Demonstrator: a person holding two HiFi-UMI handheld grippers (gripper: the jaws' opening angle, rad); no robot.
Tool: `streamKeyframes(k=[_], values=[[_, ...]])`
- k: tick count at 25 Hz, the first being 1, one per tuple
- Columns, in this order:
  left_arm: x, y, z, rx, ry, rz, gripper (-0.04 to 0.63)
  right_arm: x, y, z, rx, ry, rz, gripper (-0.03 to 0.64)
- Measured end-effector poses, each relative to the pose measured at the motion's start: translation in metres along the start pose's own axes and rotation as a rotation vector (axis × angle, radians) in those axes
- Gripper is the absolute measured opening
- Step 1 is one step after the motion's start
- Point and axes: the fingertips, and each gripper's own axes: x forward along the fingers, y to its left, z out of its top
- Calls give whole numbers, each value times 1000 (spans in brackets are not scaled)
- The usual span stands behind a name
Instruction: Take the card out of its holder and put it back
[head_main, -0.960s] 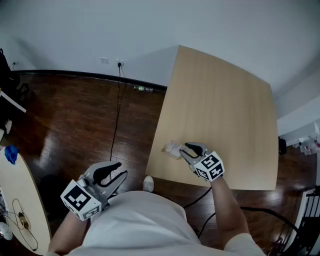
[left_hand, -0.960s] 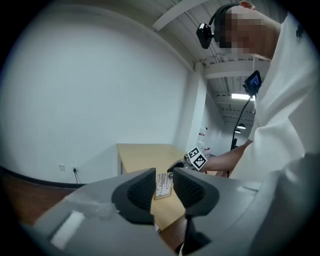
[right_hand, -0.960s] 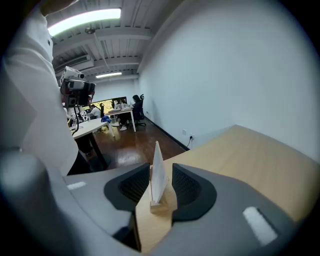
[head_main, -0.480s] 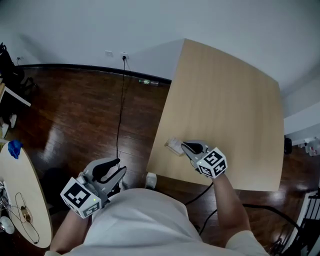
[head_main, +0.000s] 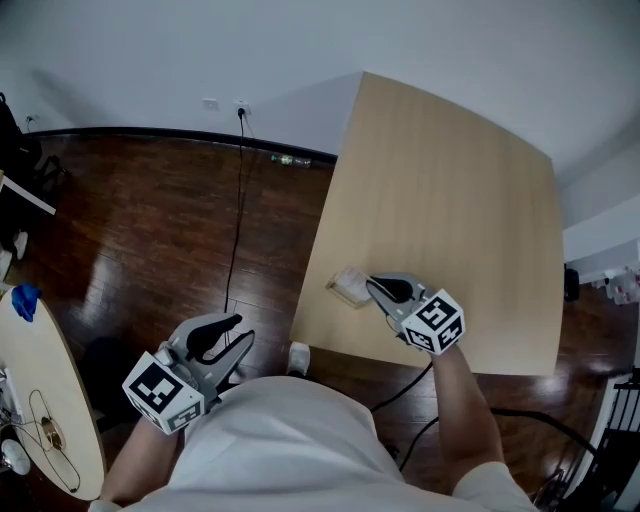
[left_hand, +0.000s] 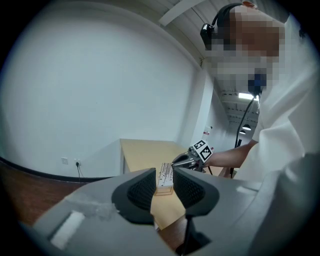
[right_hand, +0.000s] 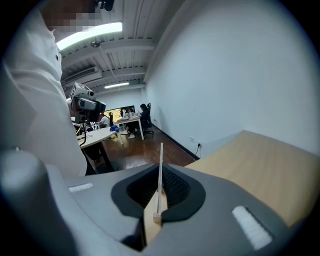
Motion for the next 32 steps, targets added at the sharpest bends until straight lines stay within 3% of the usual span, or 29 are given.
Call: streamKeyframes(k=[9,14,32], values=[[-16,3,-2,3,-37,-26,114,-23,8,35,-75,22,-56,20],[-44,7,-10,5,-62,-27,114,-27,38,56,-115,14,-77,20],[-210,18,-77,-9,-107,-4,114,24,274,94,-240,33,20,20]])
